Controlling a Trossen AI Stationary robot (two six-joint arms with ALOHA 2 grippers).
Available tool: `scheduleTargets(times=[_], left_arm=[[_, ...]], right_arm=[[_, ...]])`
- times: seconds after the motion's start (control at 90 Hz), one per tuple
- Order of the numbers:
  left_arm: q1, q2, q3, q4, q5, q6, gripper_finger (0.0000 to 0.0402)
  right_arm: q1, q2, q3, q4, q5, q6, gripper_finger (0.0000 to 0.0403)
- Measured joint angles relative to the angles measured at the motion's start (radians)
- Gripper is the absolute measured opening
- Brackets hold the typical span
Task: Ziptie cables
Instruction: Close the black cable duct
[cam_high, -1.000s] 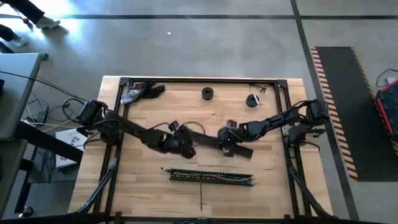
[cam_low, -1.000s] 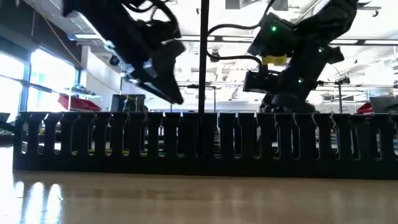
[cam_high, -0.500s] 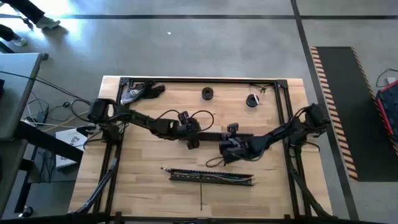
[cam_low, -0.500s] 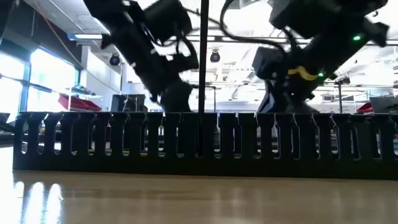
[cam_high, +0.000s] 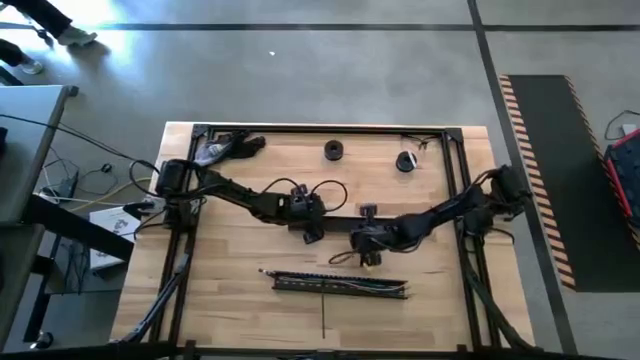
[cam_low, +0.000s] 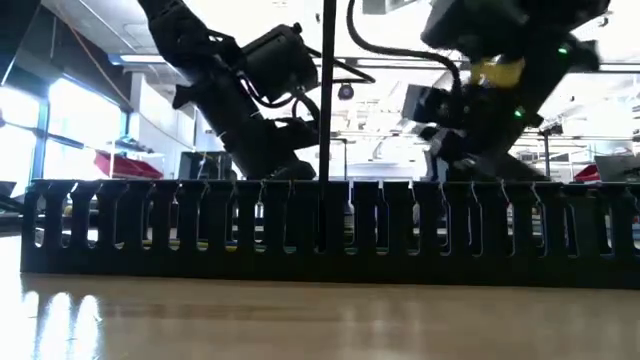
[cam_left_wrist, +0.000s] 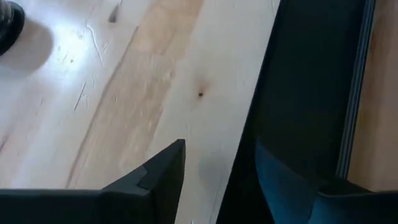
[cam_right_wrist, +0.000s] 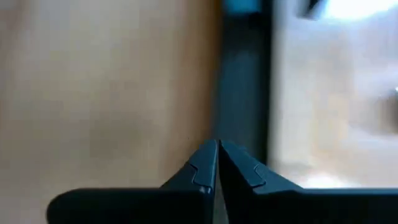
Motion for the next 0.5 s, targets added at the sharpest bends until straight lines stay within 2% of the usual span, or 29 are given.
scheduleTargets(times=[0.078,0.222,0.344,0.433,0.5], left_arm=[[0.0,0.0,0.0,0.002,0.0,0.007,0.0165],[0.0,0.0,-0.001,0.002,0.0,0.007,0.0163],[0.0,0.0,-0.001,0.003,-0.001,-0.009,0.0163],[-0.001,0.0,-0.002,0.009,-0.009,-0.012,0.0163],[-0.013,-0.005,-0.003,0.015,-0.045,0.013,0.0163]], right_arm=[[-0.043,0.0,0.0,0.016,-0.083,-0.019,0.001],[-0.112,-0.001,0.0,0.01,-0.111,-0.001,0.0049],[-0.162,0.023,0.001,-0.007,-0.229,-0.001,0.0074],[-0.178,0.052,0.006,-0.014,-0.253,-0.008,0.0072],[-0.179,0.07,0.007,-0.014,-0.253,-0.021,0.0049]])
